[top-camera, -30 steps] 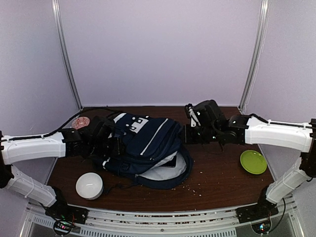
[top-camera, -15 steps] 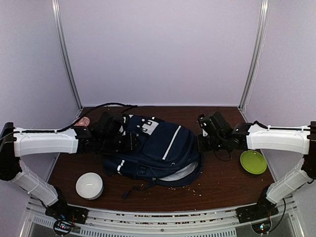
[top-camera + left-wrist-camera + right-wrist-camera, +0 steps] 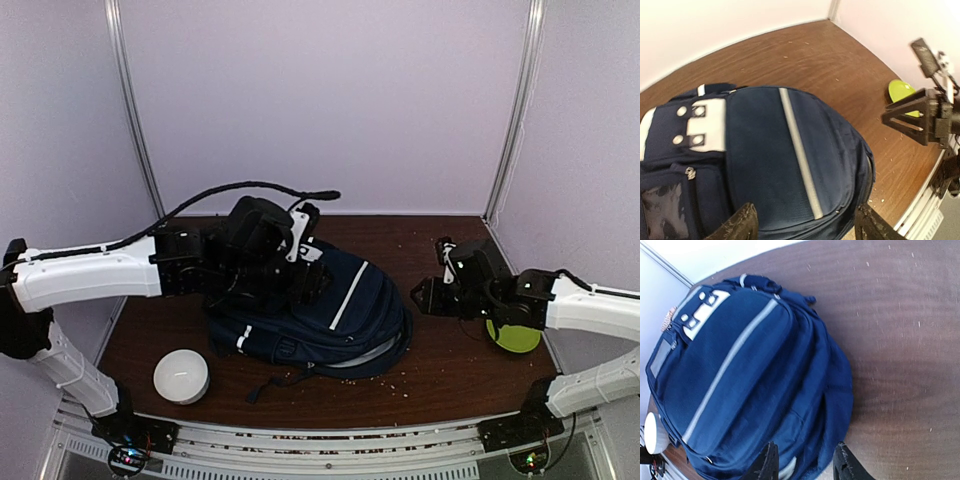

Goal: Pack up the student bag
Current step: Adjust the student bag at the center of the board.

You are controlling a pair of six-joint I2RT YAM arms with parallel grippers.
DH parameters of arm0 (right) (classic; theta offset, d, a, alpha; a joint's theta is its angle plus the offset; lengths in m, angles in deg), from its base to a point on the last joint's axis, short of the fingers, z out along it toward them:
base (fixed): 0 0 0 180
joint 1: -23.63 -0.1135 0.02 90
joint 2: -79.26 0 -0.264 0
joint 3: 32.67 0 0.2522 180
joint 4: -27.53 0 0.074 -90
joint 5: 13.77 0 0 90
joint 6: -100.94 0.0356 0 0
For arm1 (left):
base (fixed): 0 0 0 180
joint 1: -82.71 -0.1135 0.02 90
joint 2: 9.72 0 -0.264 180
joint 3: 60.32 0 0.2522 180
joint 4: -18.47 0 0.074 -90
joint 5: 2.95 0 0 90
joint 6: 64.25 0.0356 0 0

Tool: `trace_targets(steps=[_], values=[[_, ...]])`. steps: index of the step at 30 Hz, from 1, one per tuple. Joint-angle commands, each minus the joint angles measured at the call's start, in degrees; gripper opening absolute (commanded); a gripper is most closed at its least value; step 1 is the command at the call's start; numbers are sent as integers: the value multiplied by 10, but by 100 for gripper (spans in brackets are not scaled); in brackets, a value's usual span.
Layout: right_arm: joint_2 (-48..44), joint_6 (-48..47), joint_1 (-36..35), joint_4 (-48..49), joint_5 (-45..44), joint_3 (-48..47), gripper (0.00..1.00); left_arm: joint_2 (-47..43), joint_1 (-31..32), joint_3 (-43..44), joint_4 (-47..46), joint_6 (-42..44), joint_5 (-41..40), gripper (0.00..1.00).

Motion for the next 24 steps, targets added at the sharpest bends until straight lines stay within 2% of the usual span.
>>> trace_targets(steps=[1,6,9,16,20,24], values=[[-33,46,0,18,25,49,38,77,38,64,94,80,-41,69],[-64,59,-1,17,29,84,38,156,69,129,122,147,-48,72],[-85,64,-1,11,21,93,38,220,87,189,162,185,-92,74],[-148,54,-1,-20,-23,94,37,301,95,271,209,202,-149,78],[-167,50,-1,-33,-41,92,38,334,94,301,243,197,-169,77],[-173,48,-1,-38,-46,87,38,356,95,309,248,198,-175,70]])
